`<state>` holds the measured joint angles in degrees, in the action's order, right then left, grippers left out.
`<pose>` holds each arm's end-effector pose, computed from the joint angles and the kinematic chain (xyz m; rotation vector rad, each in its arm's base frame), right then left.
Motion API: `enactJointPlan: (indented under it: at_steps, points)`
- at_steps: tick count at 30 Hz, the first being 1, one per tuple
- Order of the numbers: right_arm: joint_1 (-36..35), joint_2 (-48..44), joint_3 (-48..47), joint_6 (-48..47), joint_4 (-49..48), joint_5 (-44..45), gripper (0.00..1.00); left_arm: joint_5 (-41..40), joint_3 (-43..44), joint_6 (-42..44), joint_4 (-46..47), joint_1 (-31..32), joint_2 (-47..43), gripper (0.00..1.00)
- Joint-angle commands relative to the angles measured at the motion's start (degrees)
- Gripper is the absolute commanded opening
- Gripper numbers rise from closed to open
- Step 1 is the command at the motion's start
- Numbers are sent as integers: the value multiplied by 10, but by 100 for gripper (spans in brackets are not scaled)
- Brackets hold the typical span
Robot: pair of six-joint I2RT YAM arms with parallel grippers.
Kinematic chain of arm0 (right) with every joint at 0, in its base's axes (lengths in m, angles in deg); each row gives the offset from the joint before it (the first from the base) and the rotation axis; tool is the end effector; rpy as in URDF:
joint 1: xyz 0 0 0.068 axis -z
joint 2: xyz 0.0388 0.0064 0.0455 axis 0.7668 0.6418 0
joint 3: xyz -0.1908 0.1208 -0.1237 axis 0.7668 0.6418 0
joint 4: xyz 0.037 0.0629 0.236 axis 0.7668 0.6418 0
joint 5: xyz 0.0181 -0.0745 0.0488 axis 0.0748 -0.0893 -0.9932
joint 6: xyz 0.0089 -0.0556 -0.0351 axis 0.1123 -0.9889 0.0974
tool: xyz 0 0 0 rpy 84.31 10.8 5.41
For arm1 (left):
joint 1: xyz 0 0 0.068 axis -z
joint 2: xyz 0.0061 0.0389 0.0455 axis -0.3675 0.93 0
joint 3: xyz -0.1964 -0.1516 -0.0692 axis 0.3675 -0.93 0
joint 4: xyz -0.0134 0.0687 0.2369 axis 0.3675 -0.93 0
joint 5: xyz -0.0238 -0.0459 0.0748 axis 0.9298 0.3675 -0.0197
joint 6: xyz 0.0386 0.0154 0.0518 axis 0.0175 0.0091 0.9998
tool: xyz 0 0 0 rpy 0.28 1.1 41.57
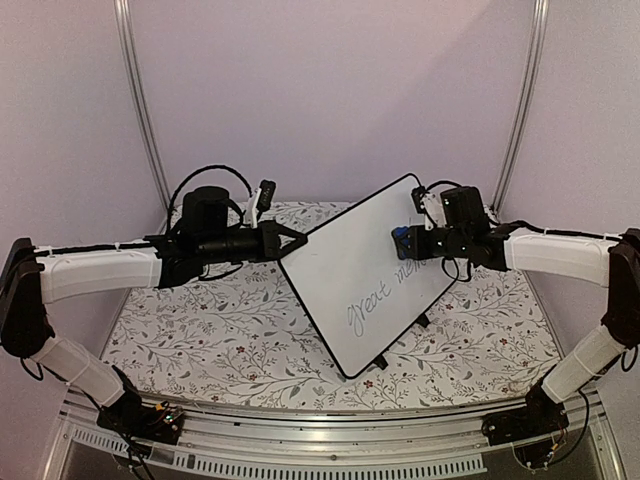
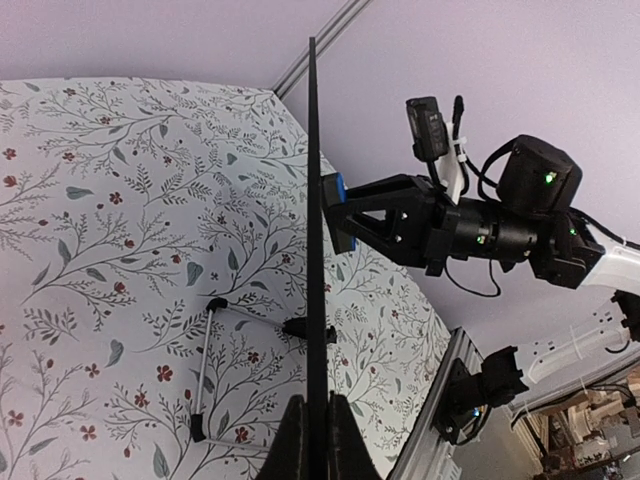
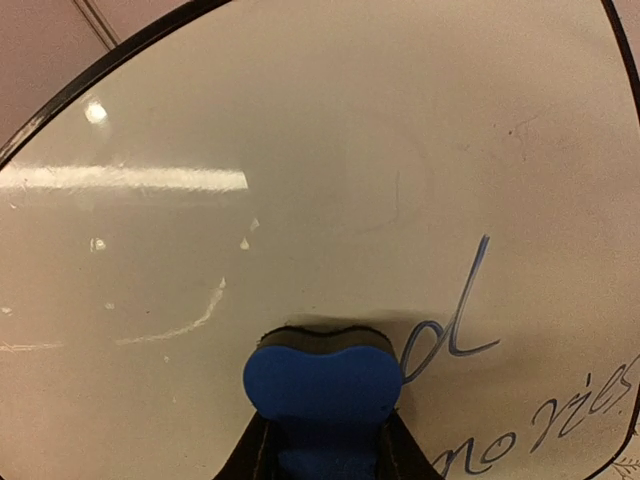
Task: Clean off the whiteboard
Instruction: Erase the whiteboard at the center of the board.
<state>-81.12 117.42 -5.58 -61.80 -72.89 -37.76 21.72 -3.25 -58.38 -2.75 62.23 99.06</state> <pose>0.2929 0.1810 0.2289 -0.3760 2.1480 0.5363 0.2422 -0.2336 0.2625 0.3307 2.0189 -1.2660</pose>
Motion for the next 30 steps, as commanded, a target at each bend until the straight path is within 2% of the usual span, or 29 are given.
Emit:
enactJointPlan:
  at_steps: [1, 10, 23, 30]
  points:
    - [2, 7, 17, -9, 5, -5, 15, 64, 3, 22, 7, 26, -17, 0]
    - [3, -39, 112, 4, -12, -1, 15, 66, 2, 19, 9, 26, -16, 0]
    - [9, 18, -15, -10, -3, 5, 15, 63, 2, 20, 8, 26, -13, 0]
    - [19, 27, -6, -14, -4, 10, 15, 64, 2, 22, 7, 26, -16, 0]
